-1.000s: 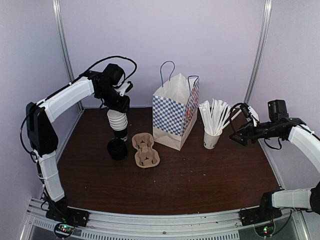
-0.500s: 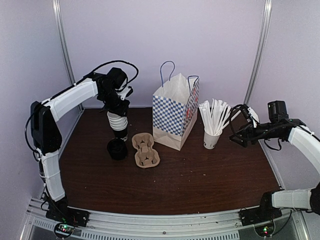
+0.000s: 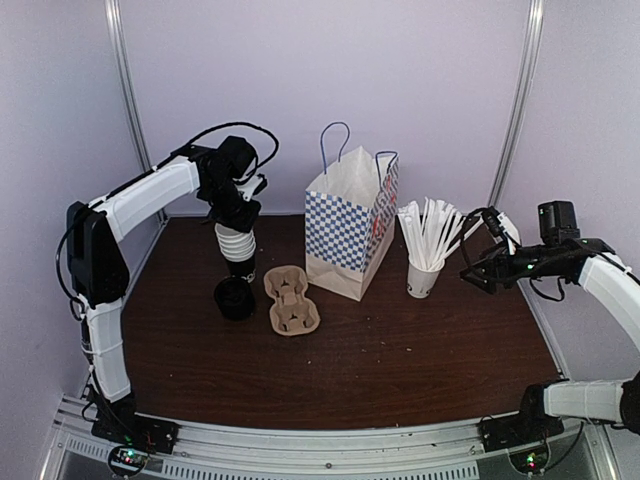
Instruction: Pack the takeout coffee
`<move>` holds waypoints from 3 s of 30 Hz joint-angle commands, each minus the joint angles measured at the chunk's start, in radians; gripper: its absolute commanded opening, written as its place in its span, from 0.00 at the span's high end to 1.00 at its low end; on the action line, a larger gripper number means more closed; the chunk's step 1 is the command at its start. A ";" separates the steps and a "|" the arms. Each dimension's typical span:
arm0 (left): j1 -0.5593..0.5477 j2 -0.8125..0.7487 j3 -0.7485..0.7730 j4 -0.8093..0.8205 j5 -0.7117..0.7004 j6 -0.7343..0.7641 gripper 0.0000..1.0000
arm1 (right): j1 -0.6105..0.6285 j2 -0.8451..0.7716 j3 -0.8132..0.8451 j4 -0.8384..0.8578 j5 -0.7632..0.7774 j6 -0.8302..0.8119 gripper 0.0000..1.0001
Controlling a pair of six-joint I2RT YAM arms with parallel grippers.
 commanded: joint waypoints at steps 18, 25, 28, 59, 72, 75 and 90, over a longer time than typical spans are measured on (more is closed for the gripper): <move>0.001 -0.053 0.141 -0.075 -0.166 0.109 1.00 | 0.006 -0.024 -0.011 0.005 0.018 -0.013 0.00; 0.001 -0.035 0.112 -0.074 -0.141 0.103 1.00 | 0.006 -0.027 -0.012 0.002 0.019 -0.013 0.00; 0.001 -0.027 0.092 -0.074 -0.117 0.093 1.00 | 0.006 -0.031 -0.012 0.003 0.017 -0.012 0.00; -0.012 -0.067 -0.002 -0.078 0.058 0.055 0.56 | 0.006 -0.037 -0.015 0.000 0.017 -0.021 0.00; -0.039 -0.181 -0.103 0.028 -0.109 0.060 0.28 | 0.006 -0.038 -0.015 -0.005 0.021 -0.024 0.00; -0.054 -0.198 -0.125 0.045 -0.035 0.079 0.29 | 0.006 -0.035 -0.015 -0.005 0.021 -0.024 0.00; -0.054 -0.087 -0.083 -0.012 0.190 0.068 0.51 | 0.006 -0.032 -0.018 -0.005 0.027 -0.030 0.00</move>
